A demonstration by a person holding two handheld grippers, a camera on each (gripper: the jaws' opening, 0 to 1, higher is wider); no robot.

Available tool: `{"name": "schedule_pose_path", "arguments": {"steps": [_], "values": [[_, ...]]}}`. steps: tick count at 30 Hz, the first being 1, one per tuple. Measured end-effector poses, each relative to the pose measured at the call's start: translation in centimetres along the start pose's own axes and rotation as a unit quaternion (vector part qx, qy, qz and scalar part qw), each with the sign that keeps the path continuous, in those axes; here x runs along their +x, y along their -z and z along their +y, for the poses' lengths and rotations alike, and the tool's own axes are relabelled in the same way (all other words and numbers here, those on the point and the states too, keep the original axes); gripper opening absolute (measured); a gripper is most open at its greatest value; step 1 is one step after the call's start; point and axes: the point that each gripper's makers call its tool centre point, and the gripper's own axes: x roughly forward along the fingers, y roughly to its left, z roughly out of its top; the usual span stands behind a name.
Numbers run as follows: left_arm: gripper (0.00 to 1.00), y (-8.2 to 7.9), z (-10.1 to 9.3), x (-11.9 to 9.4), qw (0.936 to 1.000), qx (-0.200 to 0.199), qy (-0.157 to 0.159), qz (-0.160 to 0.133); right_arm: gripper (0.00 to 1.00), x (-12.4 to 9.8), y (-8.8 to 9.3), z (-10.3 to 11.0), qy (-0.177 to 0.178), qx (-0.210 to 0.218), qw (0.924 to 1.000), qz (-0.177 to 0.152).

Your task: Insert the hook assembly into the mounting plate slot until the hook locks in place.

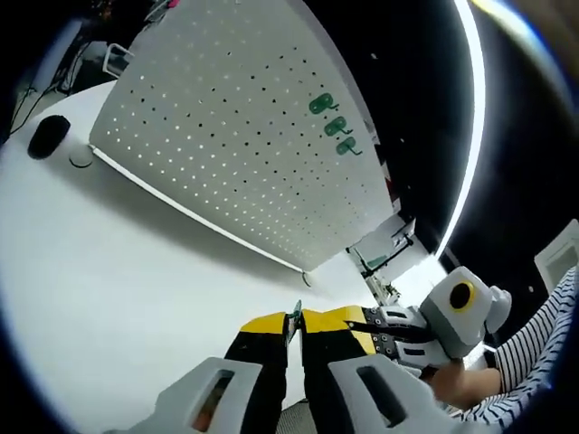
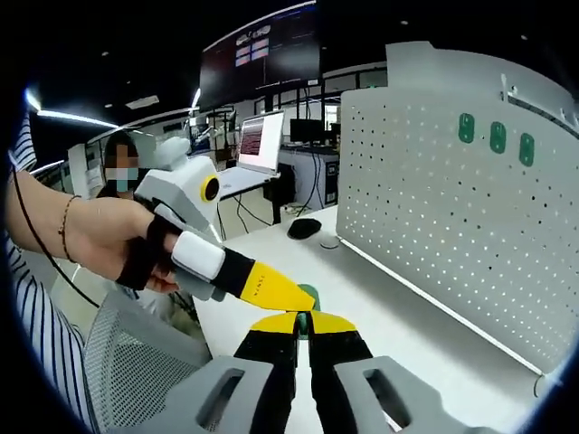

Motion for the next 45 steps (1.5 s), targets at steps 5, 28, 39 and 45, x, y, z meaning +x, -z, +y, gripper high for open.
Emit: {"name": "schedule_pose_path", "arguments": {"steps": [5, 28, 39, 45], "values": [[0.12, -0.5, 0.4, -0.3, 0.9993, 0.035, -0.009, -0.007, 0.00, 0.1, 0.3, 0.2, -0.004, 0.004, 1.0000, 0.005], [0.83, 0.2, 0.7, -2.3, 0.9909, 0.126, -0.022, -0.042, 0.00, -1.6, -2.0, -2.9, 0.059, 0.065, 0.9928, -0.082], [0.87, 0.8, 1.5, -2.4, 0.9899, 0.132, -0.033, -0.040, 0.00, -2.2, -3.7, -4.3, 0.097, 0.049, 0.9868, -0.120], [0.86, 1.4, 1.8, -2.5, 0.9882, 0.145, -0.039, -0.030, 0.00, -2.7, -4.9, -5.3, 0.120, 0.041, 0.9823, -0.138]]}}
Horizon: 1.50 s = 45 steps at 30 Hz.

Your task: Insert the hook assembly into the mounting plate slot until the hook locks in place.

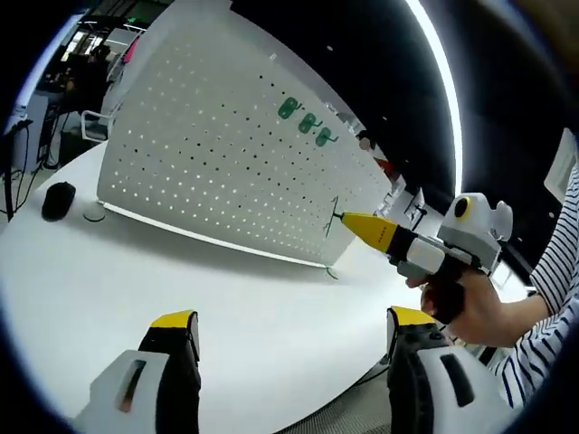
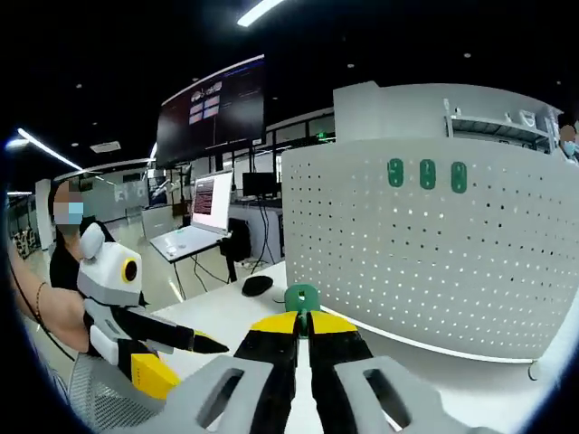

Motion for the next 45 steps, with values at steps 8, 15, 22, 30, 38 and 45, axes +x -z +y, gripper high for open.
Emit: {"name": "schedule_pose_path", "arguments": {"steps": [8, 15, 22, 30, 38, 45], "values": [[0.90, 0.0, 0.2, -0.2, 1.0000, -0.001, -0.005, -0.001, 0.00, 0.4, -0.9, -1.0, 0.017, 0.003, 0.9997, -0.015], [0.93, 0.3, 0.3, -0.2, 0.9997, 0.019, -0.016, 0.005, 0.00, 0.8, -1.7, -2.4, 0.035, 0.016, 0.9988, -0.029], [0.98, 1.0, 0.3, 0.2, 0.9986, 0.041, -0.023, 0.024, 0.00, 0.5, -3.1, -5.4, 0.086, 0.080, 0.9911, -0.063], [0.98, 1.2, 0.6, 0.1, 0.9983, 0.042, -0.029, 0.028, 0.00, 0.4, -4.4, -8.9, 0.135, 0.105, 0.9809, -0.093], [0.99, 1.1, 1.0, 0.0, 0.9988, 0.027, -0.033, 0.025, 0.00, 0.1, -5.4, -11.2, 0.165, 0.111, 0.9730, -0.117], [0.98, 1.3, 1.0, 0.0, 0.9986, 0.028, -0.033, 0.029, 0.00, 0.6, -6.2, -12.4, 0.180, 0.113, 0.9685, -0.130]]}}
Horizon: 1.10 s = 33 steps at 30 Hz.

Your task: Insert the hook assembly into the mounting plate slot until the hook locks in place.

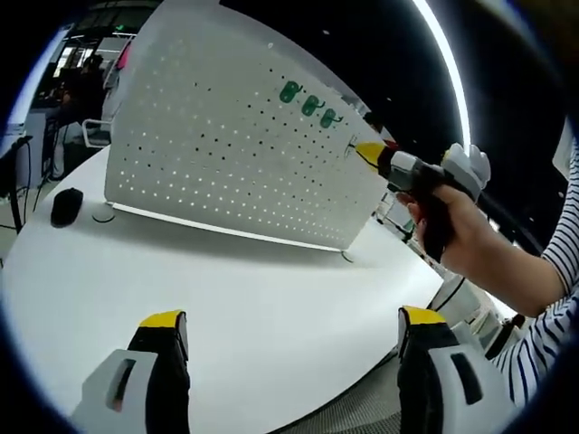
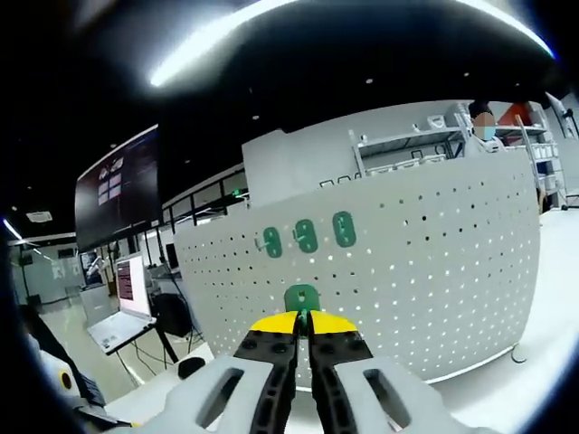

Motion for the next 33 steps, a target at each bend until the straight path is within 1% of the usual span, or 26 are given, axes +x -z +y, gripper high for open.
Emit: {"name": "schedule_pose_path", "arguments": {"steps": [4, 10, 14, 24, 33], "values": [[0.98, 0.0, 0.0, -0.1, 1.0000, -0.003, 0.000, -0.001, 0.00, 0.7, -0.6, -0.4, 0.005, -0.004, 0.9999, -0.010], [0.97, 0.0, 0.1, -0.1, 1.0000, -0.005, 0.000, 0.001, 0.00, 1.8, -1.5, -1.6, 0.021, -0.001, 0.9995, -0.023], [0.96, -0.2, 0.2, -0.2, 0.9999, -0.011, 0.000, -0.005, 0.00, 2.4, -2.0, -2.2, 0.027, -0.003, 0.9992, -0.028], [0.96, 0.2, 0.2, -0.1, 0.9999, -0.015, 0.000, 0.005, 0.00, 3.6, -3.3, -4.3, 0.049, 0.000, 0.9978, -0.043], [0.95, 0.3, 0.3, -0.1, 0.9998, -0.016, -0.001, 0.009, 0.01, 5.0, -4.6, -6.0, 0.061, -0.001, 0.9966, -0.056]]}}
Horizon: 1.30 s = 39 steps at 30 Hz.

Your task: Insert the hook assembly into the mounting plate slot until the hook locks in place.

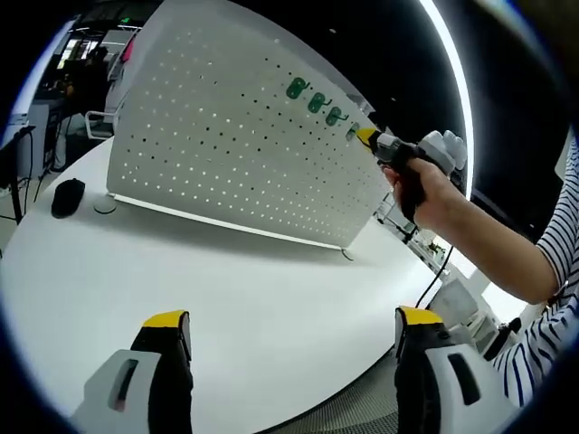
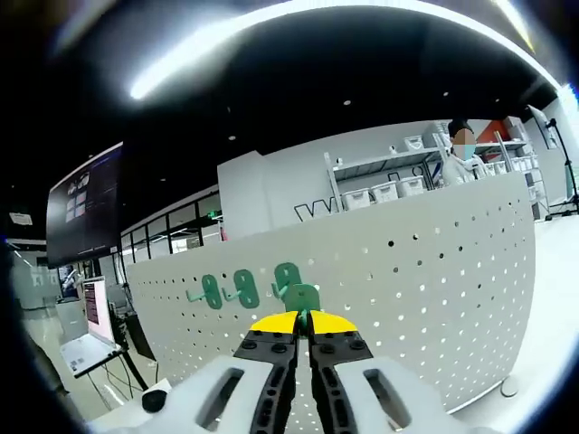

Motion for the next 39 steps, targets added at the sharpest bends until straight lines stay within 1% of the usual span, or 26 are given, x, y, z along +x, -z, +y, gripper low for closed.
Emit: {"name": "schedule_pose_path", "arguments": {"steps": [12, 14, 18, 22, 24, 27, 31, 34, 39], "values": [[0.93, 0.4, 0.2, 0.1, 0.9999, -0.003, -0.001, 0.012, 0.01, 2.3, -0.9, -1.4, 0.014, -0.005, 0.9998, -0.010], [0.93, 0.5, 0.1, 0.1, 0.9999, -0.006, 0.000, 0.014, 0.01, 2.6, -1.2, -1.7, 0.016, 0.000, 0.9998, -0.013], [0.93, 0.6, 0.2, 0.2, 0.9998, -0.009, -0.001, 0.017, 0.01, 3.0, -1.7, -2.1, 0.023, 0.003, 0.9995, -0.021], [0.93, 0.6, 0.3, 0.2, 0.9998, -0.010, -0.002, 0.016, 0.01, 3.3, -2.1, -2.5, 0.022, 0.003, 0.9994, -0.027], [0.93, 0.7, 0.3, 0.2, 0.9998, -0.011, -0.002, 0.017, 0.01, 3.5, -2.3, -2.8, 0.025, -0.014, 0.9992, -0.030], [0.92, 0.7, 0.4, 0.2, 0.9998, -0.012, -0.004, 0.017, 0.01, 3.6, -1.8, -3.0, 0.027, 0.004, 0.9994, -0.023], [0.92, 0.7, 0.4, 0.2, 0.9998, -0.013, -0.005, 0.017, 0.01, 3.6, -1.8, -3.2, 0.029, -0.003, 0.9993, -0.025], [0.92, 0.7, 0.4, 0.2, 0.9998, -0.012, -0.005, 0.018, 0.01, 4.0, -1.8, -3.5, 0.031, 0.009, 0.9991, -0.028], [0.91, 0.7, 0.5, 0.1, 0.9998, -0.013, -0.007, 0.016, 0.01, 4.1, -1.6, -3.5, 0.041, 0.010, 0.9985, -0.035]]}}
